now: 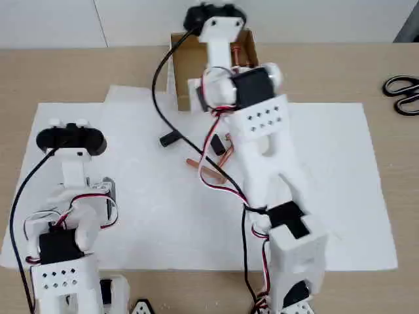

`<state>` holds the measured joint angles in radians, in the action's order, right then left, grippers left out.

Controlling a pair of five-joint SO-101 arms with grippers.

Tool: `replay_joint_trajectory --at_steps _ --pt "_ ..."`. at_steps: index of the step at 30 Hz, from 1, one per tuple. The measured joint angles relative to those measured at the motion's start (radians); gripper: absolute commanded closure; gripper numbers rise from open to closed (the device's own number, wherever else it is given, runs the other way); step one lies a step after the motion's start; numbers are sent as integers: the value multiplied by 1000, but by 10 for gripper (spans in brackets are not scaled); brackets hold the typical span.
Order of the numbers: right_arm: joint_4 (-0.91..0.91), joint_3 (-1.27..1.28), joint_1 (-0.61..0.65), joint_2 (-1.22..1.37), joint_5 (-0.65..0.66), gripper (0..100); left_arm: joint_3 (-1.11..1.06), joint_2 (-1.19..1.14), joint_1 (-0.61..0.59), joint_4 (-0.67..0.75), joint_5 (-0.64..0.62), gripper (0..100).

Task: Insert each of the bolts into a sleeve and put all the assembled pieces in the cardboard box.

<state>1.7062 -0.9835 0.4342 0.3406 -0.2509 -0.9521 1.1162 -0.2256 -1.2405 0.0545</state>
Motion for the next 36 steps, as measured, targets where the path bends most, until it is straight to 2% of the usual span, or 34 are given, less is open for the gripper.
replay_joint_trajectory --at_steps 3,10,15,19,23,25,32,36 --pt "0 0 -46 -64 41 921 77 -89 48 -15 0 885" --pt "11 141 -189 -187 293 921 338 -477 178 -66 -2 885" --pt "11 311 -318 -319 361 920 523 -730 299 -91 2 885" --pt "11 457 -402 -405 422 920 677 -881 413 -117 77 885" --pt "11 537 -506 -463 446 919 821 -1025 523 -110 81 888" --pt "11 560 -551 -483 457 918 885 -1111 563 -77 23 885" --pt "11 641 -624 -543 462 917 1119 -1412 640 -12 -342 888" --pt "11 666 -629 -568 462 917 1157 -1485 717 -5 -413 889"
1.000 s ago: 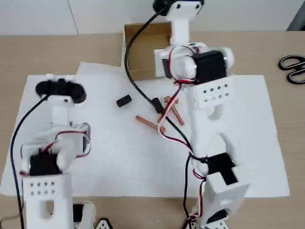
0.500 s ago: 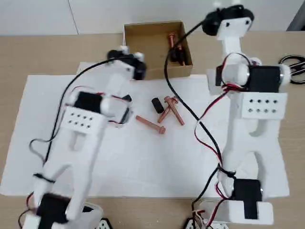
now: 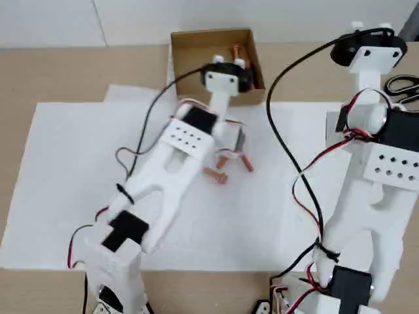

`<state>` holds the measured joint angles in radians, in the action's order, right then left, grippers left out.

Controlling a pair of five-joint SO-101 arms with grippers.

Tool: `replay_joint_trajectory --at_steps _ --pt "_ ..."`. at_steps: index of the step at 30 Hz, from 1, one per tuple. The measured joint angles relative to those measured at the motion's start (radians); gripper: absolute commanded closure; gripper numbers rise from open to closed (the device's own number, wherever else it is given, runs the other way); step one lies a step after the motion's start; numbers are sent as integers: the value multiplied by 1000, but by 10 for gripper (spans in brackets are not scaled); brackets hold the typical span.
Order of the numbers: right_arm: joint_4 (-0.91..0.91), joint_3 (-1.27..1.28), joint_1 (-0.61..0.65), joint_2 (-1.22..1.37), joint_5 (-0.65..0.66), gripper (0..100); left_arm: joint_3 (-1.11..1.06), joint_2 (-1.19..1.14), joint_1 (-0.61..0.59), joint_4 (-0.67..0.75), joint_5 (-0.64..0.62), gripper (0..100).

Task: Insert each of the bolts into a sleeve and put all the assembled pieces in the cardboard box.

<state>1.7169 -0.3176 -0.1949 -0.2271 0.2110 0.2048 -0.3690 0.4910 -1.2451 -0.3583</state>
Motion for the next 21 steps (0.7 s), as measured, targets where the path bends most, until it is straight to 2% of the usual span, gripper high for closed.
replay_joint_trajectory --at_steps 2,9,14,21 --pt "0 15 0 -14 0 917 2 -14 28 2 -23 887" --pt "-17 94 0 -55 0 917 6 -55 57 46 -247 886" --pt "-29 140 0 -100 0 916 8 -98 41 104 -315 888" --pt "-32 180 0 -172 0 916 8 -114 35 146 -328 888"
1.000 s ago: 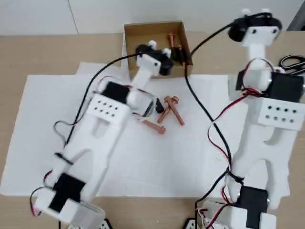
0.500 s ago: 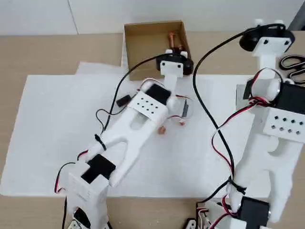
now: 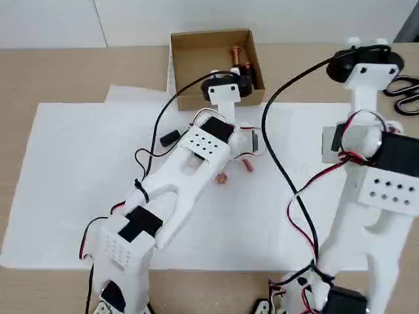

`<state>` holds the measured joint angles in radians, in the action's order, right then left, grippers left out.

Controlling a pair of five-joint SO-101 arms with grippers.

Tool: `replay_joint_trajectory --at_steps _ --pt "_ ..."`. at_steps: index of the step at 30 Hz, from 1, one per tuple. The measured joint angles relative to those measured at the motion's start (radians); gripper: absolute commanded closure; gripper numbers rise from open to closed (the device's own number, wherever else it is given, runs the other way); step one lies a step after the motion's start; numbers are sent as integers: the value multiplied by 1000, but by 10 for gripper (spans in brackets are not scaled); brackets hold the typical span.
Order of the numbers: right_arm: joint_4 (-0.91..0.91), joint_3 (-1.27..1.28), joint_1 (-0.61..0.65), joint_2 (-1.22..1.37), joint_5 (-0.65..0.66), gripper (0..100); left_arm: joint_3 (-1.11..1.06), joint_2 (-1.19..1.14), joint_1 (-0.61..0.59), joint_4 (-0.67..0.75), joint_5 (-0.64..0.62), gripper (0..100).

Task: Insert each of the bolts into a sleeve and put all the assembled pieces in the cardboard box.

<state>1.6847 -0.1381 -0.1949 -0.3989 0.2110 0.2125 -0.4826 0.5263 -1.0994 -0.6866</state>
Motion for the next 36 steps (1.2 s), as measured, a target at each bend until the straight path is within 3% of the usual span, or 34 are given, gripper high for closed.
replay_joint_trajectory --at_steps 26,31,36 --pt "0 40 0 -18 0 919 5 -61 0 21 0 890" --pt "0 44 0 -18 0 919 5 -61 0 35 0 957" --pt "0 44 0 -18 0 919 5 -61 0 49 -2 961"
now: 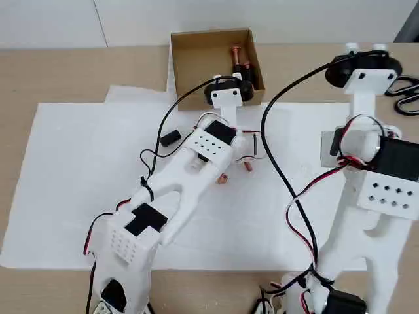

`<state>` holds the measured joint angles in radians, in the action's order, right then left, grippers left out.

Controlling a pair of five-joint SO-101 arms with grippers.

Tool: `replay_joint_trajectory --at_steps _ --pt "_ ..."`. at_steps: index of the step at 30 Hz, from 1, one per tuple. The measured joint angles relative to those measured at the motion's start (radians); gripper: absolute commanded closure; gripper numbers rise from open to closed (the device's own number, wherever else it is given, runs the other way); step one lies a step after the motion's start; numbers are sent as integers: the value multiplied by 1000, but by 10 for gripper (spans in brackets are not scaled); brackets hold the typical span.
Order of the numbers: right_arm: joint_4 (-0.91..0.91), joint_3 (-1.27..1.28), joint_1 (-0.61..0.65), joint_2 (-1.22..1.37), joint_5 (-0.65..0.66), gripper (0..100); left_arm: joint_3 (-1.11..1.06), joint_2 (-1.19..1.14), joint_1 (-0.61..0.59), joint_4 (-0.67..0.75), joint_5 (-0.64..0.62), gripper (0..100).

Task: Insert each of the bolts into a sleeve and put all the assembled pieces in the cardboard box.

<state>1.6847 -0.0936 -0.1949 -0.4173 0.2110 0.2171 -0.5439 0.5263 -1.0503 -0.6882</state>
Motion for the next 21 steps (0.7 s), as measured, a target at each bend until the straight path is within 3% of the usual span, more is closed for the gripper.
replay_joint_trajectory --at_steps 9,15,21 --pt "0 0 0 0 0 919 2 0 0 2 0 955" --pt "0 0 0 0 0 919 2 0 0 2 0 864" --pt "-12 0 0 0 0 920 2 0 0 2 0 855"
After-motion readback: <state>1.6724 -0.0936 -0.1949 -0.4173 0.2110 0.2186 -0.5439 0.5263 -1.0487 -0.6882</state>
